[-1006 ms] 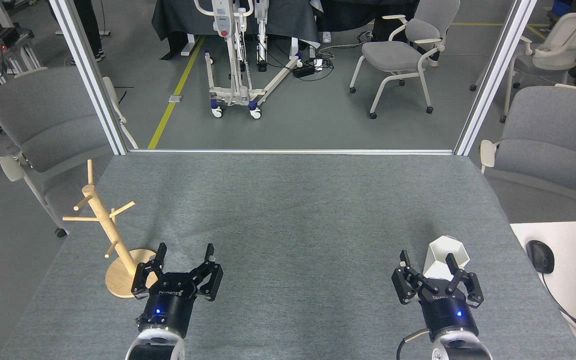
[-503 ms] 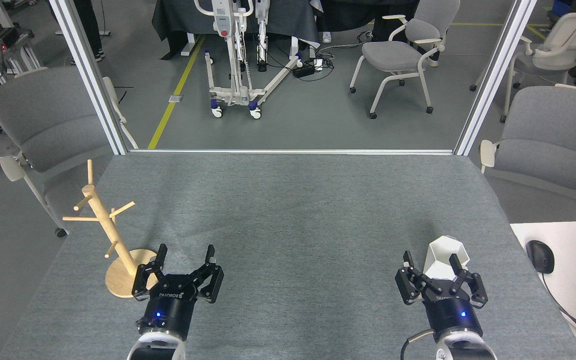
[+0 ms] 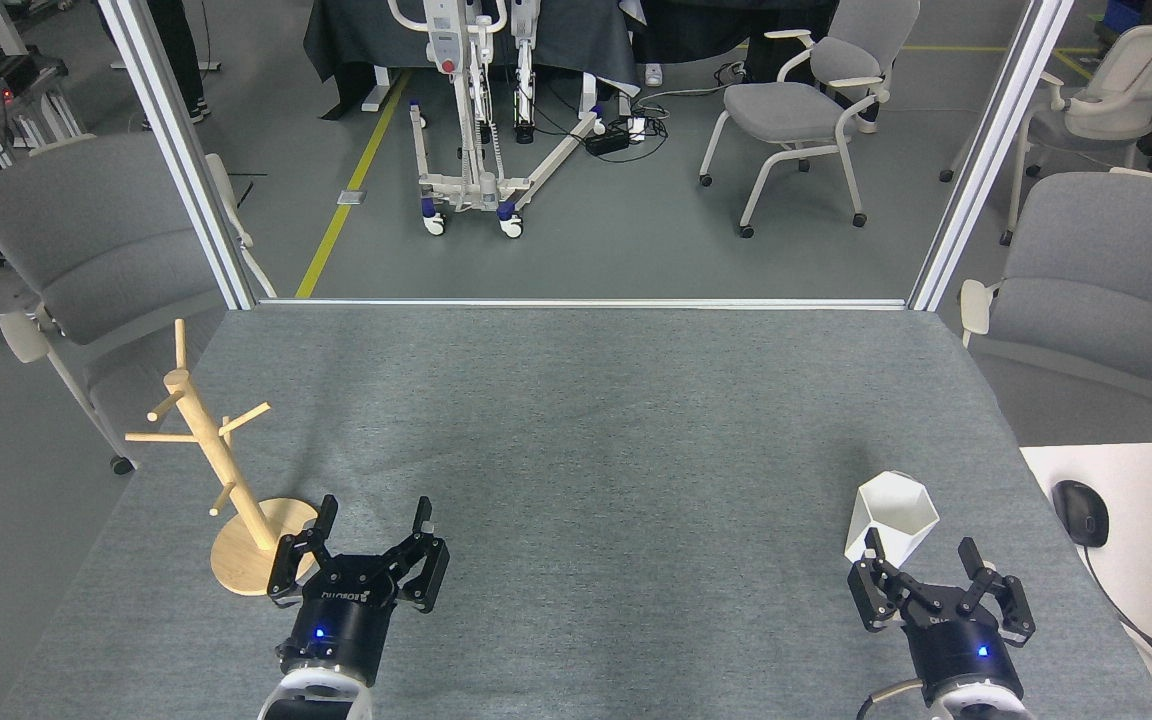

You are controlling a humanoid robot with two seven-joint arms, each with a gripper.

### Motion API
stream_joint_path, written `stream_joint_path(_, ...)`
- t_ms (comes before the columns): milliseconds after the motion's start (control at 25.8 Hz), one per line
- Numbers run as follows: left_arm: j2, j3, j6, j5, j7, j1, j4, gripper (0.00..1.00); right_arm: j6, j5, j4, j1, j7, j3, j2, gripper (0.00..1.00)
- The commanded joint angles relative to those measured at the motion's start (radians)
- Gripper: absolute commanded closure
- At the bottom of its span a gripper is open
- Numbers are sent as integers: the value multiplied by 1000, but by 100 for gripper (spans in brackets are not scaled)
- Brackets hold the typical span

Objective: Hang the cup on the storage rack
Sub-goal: 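Lower the right gripper around the white hexagonal cup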

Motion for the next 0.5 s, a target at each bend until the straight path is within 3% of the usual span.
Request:
stream_joint_path(0, 0, 0, 2, -1, -2, -2, 4, 1, 2, 0, 89, -29, -1, -4, -36, 0)
stream_joint_path(116, -2, 0, 5, -1, -2, -5, 11, 1, 7, 1, 141, -81, -2, 1, -43, 0)
stream_joint_path(465, -3, 0, 8, -3, -2, -15, 48, 1, 13, 1, 178, -87, -25, 3, -43, 0)
